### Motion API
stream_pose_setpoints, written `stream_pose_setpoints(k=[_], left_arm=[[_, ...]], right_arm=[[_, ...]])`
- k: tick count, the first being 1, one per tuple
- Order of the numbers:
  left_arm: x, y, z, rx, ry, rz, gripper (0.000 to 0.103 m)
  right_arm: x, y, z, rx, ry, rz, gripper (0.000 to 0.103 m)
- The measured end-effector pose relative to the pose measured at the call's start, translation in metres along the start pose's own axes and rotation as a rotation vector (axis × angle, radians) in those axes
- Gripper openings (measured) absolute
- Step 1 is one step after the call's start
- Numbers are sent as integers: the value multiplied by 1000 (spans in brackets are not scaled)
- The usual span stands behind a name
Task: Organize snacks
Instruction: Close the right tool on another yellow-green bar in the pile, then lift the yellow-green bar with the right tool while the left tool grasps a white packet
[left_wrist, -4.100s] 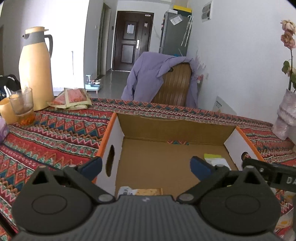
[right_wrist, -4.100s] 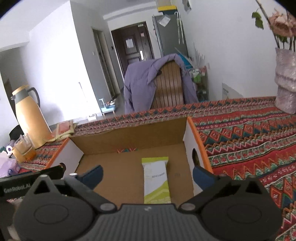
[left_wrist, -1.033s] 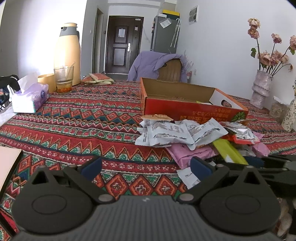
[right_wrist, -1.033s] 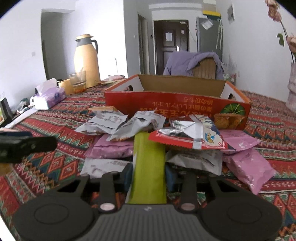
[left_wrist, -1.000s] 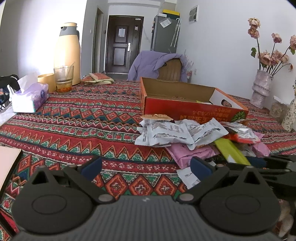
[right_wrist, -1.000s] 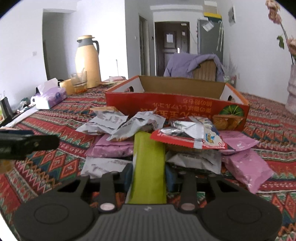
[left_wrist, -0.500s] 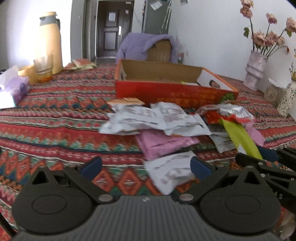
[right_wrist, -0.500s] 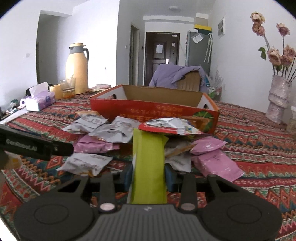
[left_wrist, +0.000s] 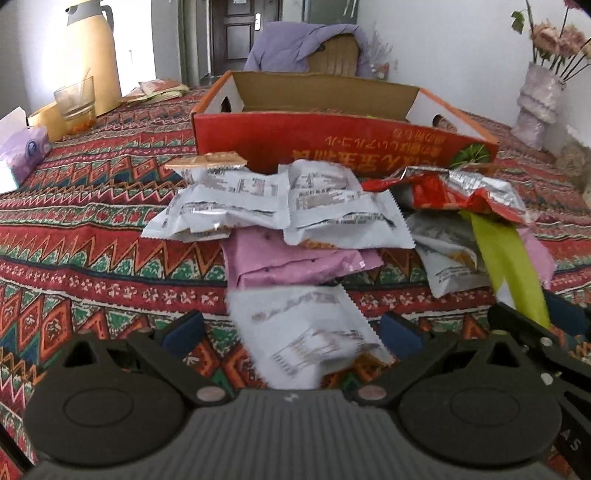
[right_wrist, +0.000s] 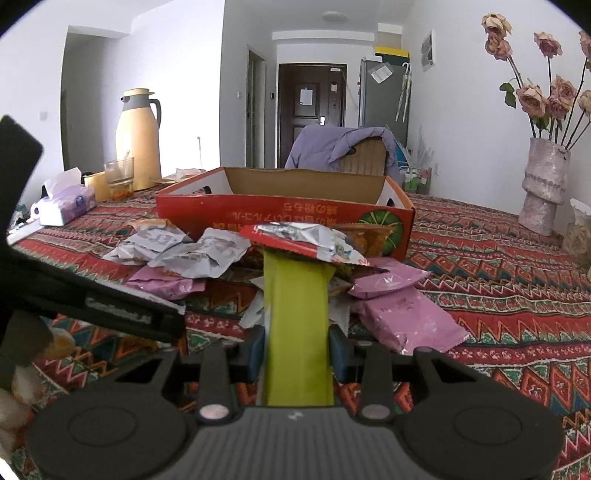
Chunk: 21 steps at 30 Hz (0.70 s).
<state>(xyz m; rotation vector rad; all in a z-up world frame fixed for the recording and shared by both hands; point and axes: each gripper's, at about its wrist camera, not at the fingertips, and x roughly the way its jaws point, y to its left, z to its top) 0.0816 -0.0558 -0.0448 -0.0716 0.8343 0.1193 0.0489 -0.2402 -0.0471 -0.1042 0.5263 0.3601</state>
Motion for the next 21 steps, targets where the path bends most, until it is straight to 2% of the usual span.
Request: stream_pose_setpoints(k=[7,16,19,21], left_arm=[[1,-1,-1,-5,-5,50,103],[-4,-1,-7,21,-26,28,102],[-8,-2,-10,38,-41,10,95],[-12,-2,-12,50,-52,-3,85]], right_arm=[[2,0,-2,-1,-2,10,36],[4,-1,-4,4,2,14,36],[4,-2,-4,4,4,15,36],[5,-2,-4,4,8,14,36]])
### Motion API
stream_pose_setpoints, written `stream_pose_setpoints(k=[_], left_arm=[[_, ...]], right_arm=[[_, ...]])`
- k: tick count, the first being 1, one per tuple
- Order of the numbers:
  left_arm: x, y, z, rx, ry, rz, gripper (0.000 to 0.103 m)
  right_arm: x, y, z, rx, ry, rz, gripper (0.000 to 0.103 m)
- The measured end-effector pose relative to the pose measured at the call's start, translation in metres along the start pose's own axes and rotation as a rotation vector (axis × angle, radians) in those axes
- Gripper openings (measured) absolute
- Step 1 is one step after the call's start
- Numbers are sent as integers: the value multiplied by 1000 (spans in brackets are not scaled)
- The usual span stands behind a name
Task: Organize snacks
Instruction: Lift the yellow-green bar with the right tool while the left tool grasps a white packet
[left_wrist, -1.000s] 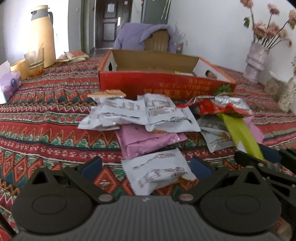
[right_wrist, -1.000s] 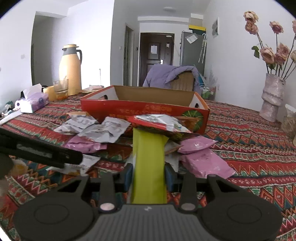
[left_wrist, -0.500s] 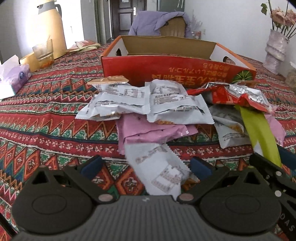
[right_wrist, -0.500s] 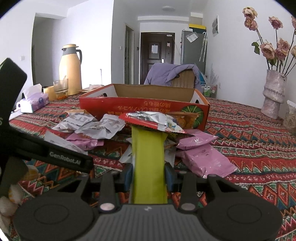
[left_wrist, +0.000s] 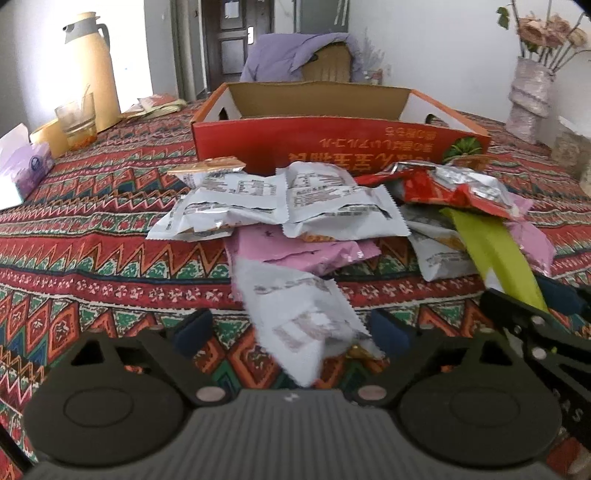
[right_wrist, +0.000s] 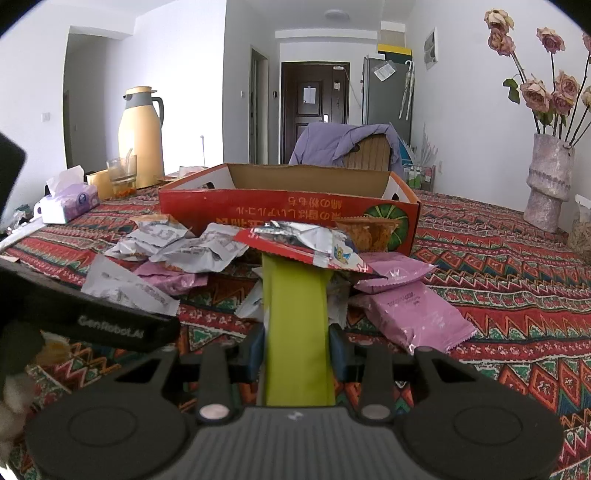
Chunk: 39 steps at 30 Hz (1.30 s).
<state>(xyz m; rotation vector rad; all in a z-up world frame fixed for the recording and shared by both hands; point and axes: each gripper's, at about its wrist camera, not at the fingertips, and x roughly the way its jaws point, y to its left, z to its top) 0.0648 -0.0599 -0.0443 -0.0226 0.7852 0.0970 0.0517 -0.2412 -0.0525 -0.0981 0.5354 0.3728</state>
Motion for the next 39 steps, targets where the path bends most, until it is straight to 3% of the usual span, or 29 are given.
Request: stream_pose_setpoints(k=[4,9,15,22,39], left_arm=[[-5,2,-2,-4,-18,-15,74],[-10,7,-4,-9,-31,-29,46],[-15,15,-6,-19,-39,-64,26],[-29,21,-9,-26,-88,-116,21],[-60,38,-5,-35,-178,-150,21]], right_arm=[[1,1,0,-6,2,-5,36],[1,1,-1,-9,5,-1,36],[1,6,-1,-31,7,-15,36],[-7,17,2,-44,-14,12,34],[-29,48,11,-86,-49,123,33]])
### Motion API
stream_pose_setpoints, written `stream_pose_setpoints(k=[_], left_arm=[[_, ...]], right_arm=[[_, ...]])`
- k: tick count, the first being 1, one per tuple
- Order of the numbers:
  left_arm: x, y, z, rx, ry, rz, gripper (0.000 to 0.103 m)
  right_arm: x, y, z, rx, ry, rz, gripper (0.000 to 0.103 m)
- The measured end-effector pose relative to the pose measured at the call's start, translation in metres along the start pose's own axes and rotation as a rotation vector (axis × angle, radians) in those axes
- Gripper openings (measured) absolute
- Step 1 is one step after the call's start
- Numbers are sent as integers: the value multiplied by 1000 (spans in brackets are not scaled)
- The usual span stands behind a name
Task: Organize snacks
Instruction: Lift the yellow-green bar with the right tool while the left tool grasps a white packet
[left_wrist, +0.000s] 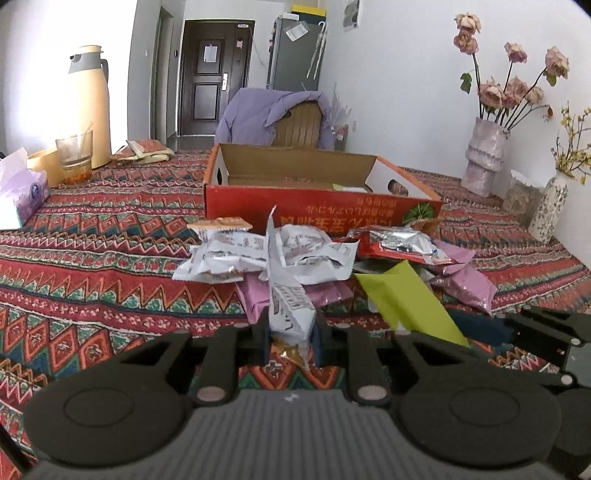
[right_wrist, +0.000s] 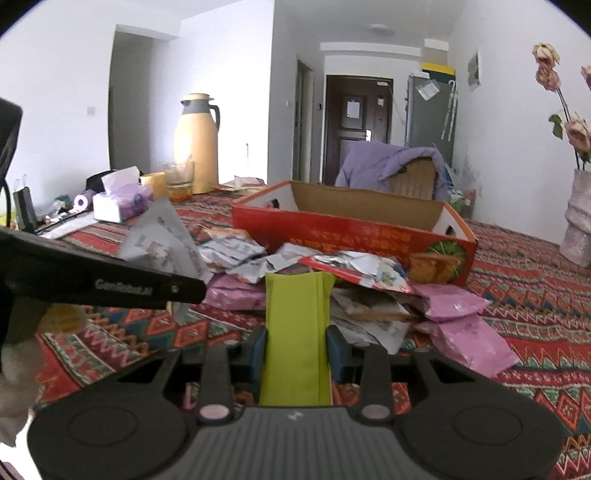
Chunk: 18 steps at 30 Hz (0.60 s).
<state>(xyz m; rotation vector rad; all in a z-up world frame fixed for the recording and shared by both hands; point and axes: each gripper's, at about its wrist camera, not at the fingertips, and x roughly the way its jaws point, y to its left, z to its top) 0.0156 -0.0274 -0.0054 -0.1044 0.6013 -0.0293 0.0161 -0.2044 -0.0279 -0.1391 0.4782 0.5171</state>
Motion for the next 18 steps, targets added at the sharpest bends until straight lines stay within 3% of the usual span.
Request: stream_pose_setpoints(k=[11,18], left_arm=[[-13,7,13,-19,-38,-21,21],[-14,15,11,-37,-34,-8,21]], right_arm=[[-8,7,16,-4,-44,34,33],[2,9,7,4,7,54,33]])
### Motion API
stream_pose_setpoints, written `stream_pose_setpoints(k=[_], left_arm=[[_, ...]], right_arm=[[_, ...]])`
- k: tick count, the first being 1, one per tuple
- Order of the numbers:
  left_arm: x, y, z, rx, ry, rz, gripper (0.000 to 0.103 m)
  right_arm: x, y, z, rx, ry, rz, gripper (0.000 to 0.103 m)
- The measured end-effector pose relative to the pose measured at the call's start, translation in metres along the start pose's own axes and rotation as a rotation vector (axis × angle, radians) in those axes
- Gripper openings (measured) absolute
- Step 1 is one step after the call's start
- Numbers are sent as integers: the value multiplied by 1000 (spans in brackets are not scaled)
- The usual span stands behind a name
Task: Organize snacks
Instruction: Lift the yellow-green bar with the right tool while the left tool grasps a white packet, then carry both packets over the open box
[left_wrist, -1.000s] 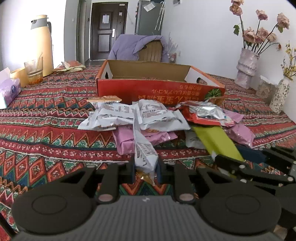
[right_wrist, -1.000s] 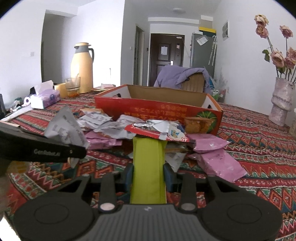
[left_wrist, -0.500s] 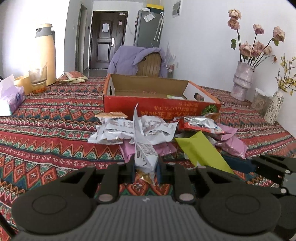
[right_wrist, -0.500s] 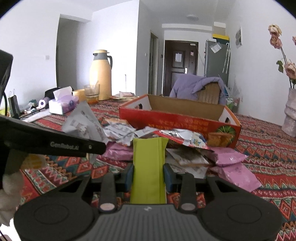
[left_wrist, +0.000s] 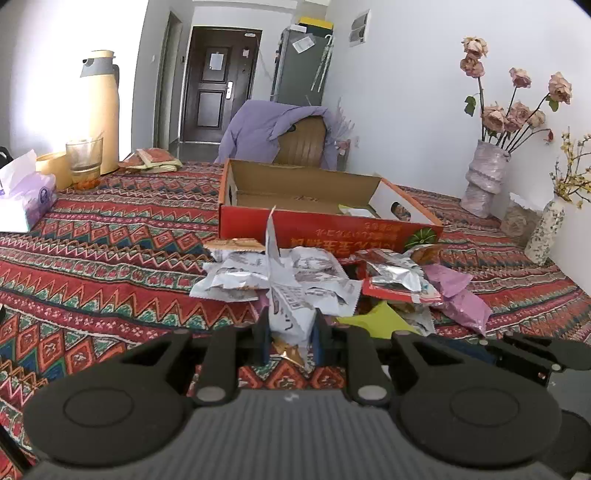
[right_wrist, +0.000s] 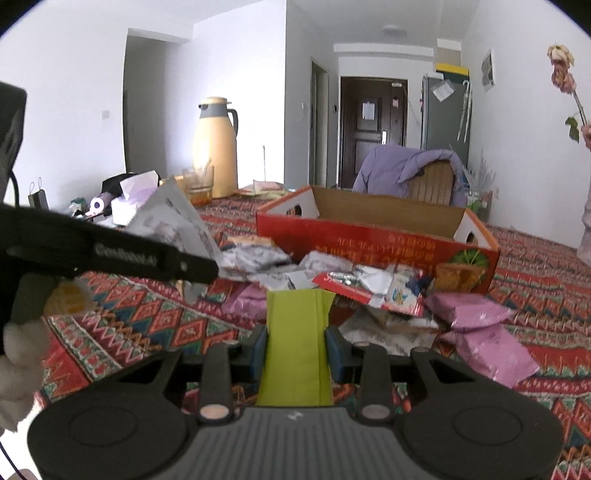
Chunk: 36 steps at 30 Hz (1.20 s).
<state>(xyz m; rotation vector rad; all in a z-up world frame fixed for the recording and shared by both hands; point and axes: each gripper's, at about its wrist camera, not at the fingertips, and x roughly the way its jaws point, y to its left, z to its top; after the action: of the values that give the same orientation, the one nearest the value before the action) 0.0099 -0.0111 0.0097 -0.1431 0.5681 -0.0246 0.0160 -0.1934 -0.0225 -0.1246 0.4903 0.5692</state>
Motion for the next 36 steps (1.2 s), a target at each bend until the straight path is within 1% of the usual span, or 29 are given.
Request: stream_pose_setpoints(k=[2,8,15,20,28,32,36], left_arm=[[-1,2,-1,-4,0,3,21],[-4,5,-1,-9,-7,0,21],[-11,6,1,-10,-18,1,21],[-14,3,10,6,-35,-6,21],[0,-9,35,26,-72,-31,21],[16,-16,54,38,-87,-34,21],[38,-21,77,32,-91,-39,21]], right_arm=[[1,-1,-2,4,7,2,33],[-6,4,-1,-10,-8,20,33],[-20,11,4,-28,-45,28,33],[-27,10,16,-39,-82,12,33],[-21,-7,39,-37,-135,-32,33],[-9,-25,55,-16,-152,-59,33],[13,-45,74,-1,-150,-82,33]])
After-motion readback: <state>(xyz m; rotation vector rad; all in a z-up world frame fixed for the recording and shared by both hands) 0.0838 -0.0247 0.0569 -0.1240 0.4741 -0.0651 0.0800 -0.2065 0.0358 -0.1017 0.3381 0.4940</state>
